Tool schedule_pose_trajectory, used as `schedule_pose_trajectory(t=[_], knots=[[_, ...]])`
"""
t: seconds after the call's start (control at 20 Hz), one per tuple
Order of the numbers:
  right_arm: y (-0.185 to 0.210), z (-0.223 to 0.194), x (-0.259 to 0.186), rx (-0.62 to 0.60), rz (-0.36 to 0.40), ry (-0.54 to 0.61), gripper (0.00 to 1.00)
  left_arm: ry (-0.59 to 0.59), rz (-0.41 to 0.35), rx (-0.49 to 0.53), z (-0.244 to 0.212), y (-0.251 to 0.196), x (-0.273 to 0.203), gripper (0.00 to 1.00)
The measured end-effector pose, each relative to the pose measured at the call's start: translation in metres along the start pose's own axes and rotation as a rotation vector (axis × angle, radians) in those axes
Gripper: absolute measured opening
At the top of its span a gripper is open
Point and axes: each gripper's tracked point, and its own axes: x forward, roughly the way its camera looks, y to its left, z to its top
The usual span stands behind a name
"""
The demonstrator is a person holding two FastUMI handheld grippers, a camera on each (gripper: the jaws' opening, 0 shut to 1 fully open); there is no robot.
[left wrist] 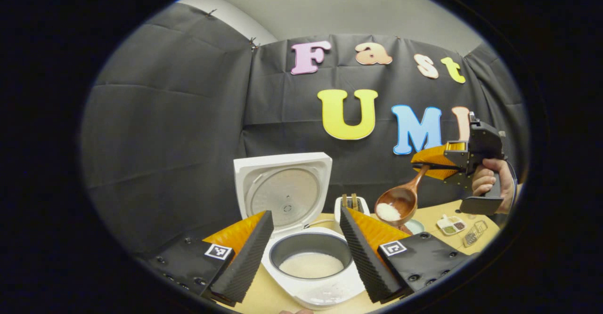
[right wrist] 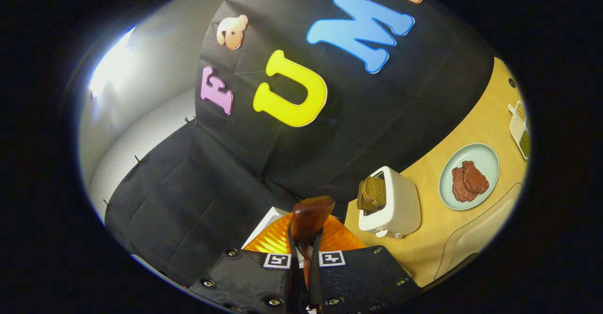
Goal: Close the left gripper, press the button to open the rice cooker; take a wooden spoon from the chopstick holder with the right hand, scoop a spoonful of rice and pour it into the rice cooker, then put the wooden spoon back into the chopstick holder.
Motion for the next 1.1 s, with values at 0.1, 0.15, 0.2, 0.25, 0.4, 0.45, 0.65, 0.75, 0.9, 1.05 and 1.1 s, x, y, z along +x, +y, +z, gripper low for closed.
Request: schedule_pose_trajectory(t=[0.1, 0.15, 0.2, 0.25, 0.4, 0.45, 0.65, 0.75, 0.9, 1.05, 1.1], knots=[[0.003, -0.011, 0.013, -0.014, 0.008, 0.021, 0.07, 0.001, 0.009, -0.003, -0.003, 0.009, 0.002, 0.98], [0.006, -0.014, 0.021, -0.023, 0.011, 0.031, 0.07, 0.003, 0.014, -0.005, -0.004, 0.014, 0.001, 0.98], [0.007, -0.019, 0.029, -0.026, 0.013, 0.043, 0.07, 0.005, 0.02, -0.009, -0.005, 0.018, -0.001, 0.98], [0.008, -0.026, 0.034, -0.029, 0.016, 0.053, 0.07, 0.008, 0.026, -0.013, -0.008, 0.022, -0.001, 0.98], [0.008, -0.045, 0.056, -0.055, 0.016, 0.094, 0.07, 0.021, 0.042, -0.021, -0.014, 0.032, -0.006, 0.98], [0.008, -0.053, 0.064, -0.078, 0.018, 0.114, 0.07, 0.026, 0.046, -0.023, -0.018, 0.035, -0.007, 0.98], [0.009, -0.09, 0.091, -0.193, 0.011, 0.194, 0.07, 0.027, 0.066, -0.036, -0.02, 0.044, -0.012, 0.98], [0.013, -0.108, 0.099, -0.254, 0.016, 0.226, 0.07, 0.027, 0.077, -0.043, -0.021, 0.048, -0.014, 0.98], [0.017, -0.13, 0.108, -0.38, 0.022, 0.269, 0.07, 0.028, 0.091, -0.044, -0.023, 0.054, -0.019, 0.98], [0.022, -0.154, 0.115, -0.551, 0.04, 0.327, 0.07, 0.028, 0.106, -0.051, -0.024, 0.054, -0.018, 0.98], [0.023, -0.163, 0.116, -0.62, 0.048, 0.356, 0.07, 0.028, 0.109, -0.056, -0.024, 0.054, -0.018, 0.98]])
